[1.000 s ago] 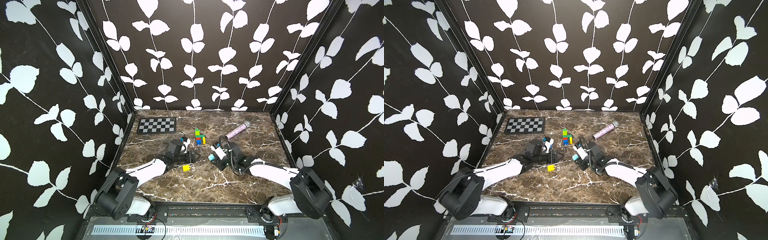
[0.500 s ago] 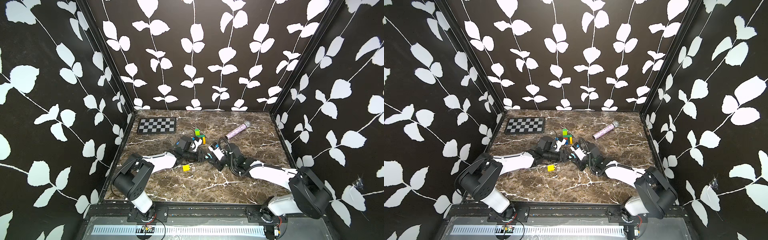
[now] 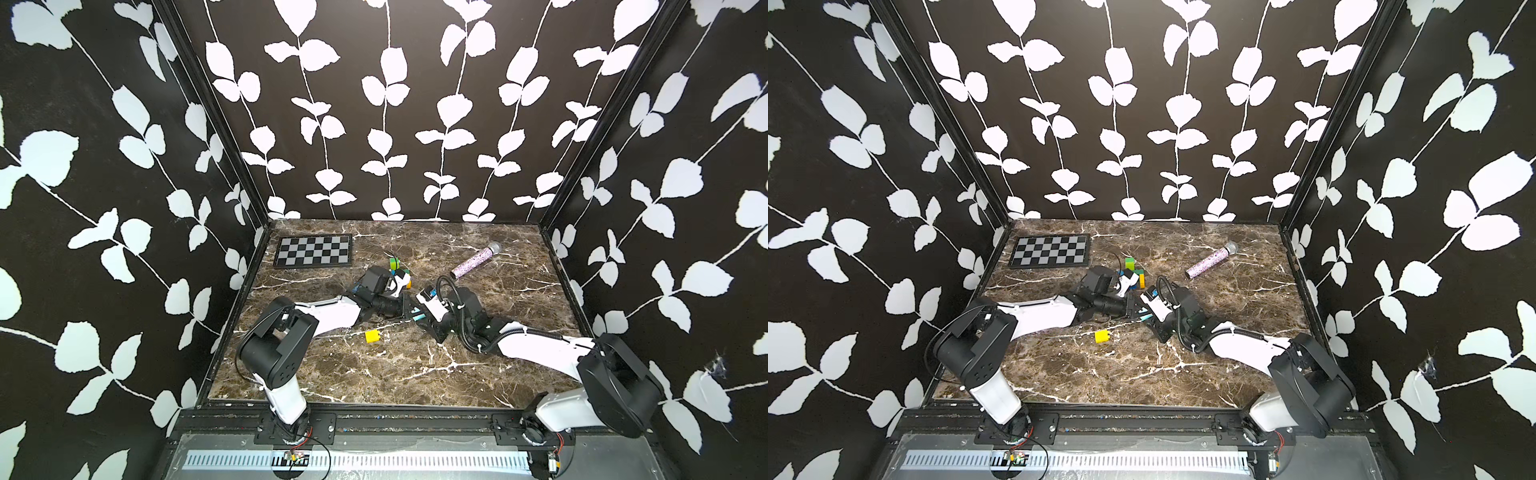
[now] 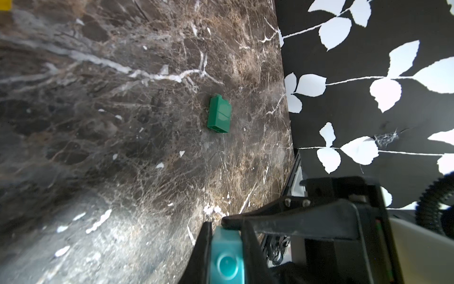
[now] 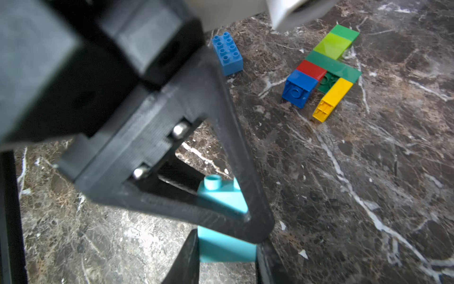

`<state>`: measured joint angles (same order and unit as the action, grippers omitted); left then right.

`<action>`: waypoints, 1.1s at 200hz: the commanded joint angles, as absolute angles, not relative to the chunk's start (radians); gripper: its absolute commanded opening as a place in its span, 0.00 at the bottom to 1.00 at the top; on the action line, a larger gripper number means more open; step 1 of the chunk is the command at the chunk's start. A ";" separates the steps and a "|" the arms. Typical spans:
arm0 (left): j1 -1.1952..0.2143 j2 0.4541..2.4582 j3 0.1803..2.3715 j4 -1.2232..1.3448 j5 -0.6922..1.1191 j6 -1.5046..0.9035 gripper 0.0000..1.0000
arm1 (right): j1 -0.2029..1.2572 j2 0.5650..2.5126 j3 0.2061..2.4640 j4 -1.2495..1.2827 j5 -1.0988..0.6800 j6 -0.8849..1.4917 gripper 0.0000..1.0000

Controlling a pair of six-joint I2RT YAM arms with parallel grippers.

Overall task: Assemble the letter h with lego
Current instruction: Adjust the lego brick at the center of the board.

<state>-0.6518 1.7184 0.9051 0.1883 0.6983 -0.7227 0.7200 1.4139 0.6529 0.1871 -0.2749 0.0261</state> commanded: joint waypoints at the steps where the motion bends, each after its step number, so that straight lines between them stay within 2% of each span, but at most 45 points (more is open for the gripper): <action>1: -0.659 1.719 0.953 0.159 0.656 -0.701 0.00 | 0.729 1.397 0.649 0.224 -0.205 0.060 0.33; 18: -0.669 1.723 0.992 0.078 0.561 -0.671 0.00 | 0.713 1.385 0.637 0.228 -0.145 0.111 0.56; 36: -0.693 1.733 1.060 -0.055 0.399 -0.625 0.00 | 0.670 1.335 0.581 0.291 -0.087 0.200 0.75; 44: -0.724 1.745 1.100 -0.118 0.322 -0.604 0.00 | 0.644 1.306 0.547 0.321 -0.050 0.250 0.96; 47: -0.733 1.749 1.114 -0.138 0.289 -0.598 0.00 | 0.632 1.295 0.536 0.328 -0.031 0.275 0.99; 86: -0.822 1.872 1.289 -0.305 -0.012 -0.623 0.00 | 0.484 1.234 0.506 0.204 0.184 0.524 0.99; 114: -0.890 1.968 1.434 -0.367 -0.193 -0.616 0.00 | 0.415 1.250 0.533 0.081 0.204 0.648 0.99; 172: -0.944 2.120 1.657 -0.468 -0.361 -0.638 0.03 | 0.386 1.264 0.556 -0.024 0.265 0.706 1.00; 220: -0.953 2.138 1.689 -0.460 -0.451 -0.675 0.10 | 0.381 1.261 0.557 -0.015 0.247 0.709 1.00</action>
<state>-0.9478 2.1376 1.6581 -0.4263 -0.3607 -0.6502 0.3866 1.2606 0.5323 -0.0051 0.2256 0.6777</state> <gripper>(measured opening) 0.165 0.997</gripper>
